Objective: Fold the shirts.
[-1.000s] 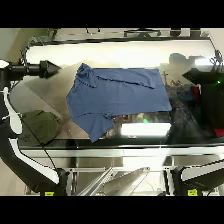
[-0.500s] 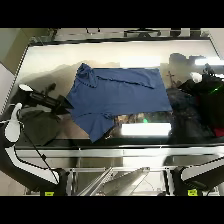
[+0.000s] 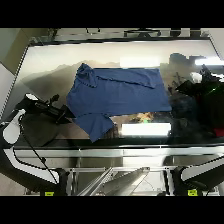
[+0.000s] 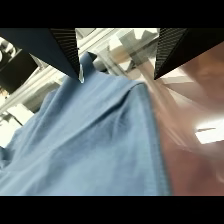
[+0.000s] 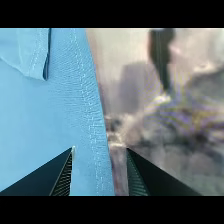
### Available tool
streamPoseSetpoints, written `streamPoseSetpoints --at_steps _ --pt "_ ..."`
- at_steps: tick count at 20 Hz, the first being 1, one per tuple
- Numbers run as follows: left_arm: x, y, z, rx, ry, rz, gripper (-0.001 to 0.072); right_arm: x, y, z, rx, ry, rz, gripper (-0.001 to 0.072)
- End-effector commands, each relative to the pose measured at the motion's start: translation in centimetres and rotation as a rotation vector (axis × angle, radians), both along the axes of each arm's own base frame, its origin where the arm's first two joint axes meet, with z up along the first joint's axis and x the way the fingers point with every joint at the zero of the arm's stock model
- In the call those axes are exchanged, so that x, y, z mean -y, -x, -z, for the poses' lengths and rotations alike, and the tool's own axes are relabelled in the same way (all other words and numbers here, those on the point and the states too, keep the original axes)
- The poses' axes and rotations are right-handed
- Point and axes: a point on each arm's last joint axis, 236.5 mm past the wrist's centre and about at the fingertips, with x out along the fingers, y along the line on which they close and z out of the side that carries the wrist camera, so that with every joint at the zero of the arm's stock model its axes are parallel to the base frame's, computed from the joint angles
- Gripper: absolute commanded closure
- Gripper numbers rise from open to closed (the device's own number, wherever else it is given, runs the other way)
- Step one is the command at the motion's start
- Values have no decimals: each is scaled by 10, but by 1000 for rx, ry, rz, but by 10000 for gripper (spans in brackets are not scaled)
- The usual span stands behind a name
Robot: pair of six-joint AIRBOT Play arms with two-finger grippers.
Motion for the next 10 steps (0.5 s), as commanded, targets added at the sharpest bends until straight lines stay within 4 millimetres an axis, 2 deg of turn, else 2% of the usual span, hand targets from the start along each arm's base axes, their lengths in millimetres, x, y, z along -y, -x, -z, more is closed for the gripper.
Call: streamPoseSetpoints --at_steps 1,3,5,6,8,9,10 --pt "-13 -12 8 39 -63 -24 214 -1 0 1 -2 -1 -2 331" --pt "-5 -28 23 105 -105 -49 213 -1 0 1 0 0 1 331" --pt "18 -37 35 140 -86 -26 215 0 -1 1 1 1 2 330" --pt "34 -42 33 164 -41 -8 299 0 -1 1 2 2 3 331" --pt "54 -50 30 176 3 27 300 0 -1 1 0 0 2 331" --pt "56 -51 28 184 -2 48 302 -2 1 1 -8 -6 -3 331" --pt "56 -54 23 193 4 54 345 -2 3 3 -15 -8 -7 331"
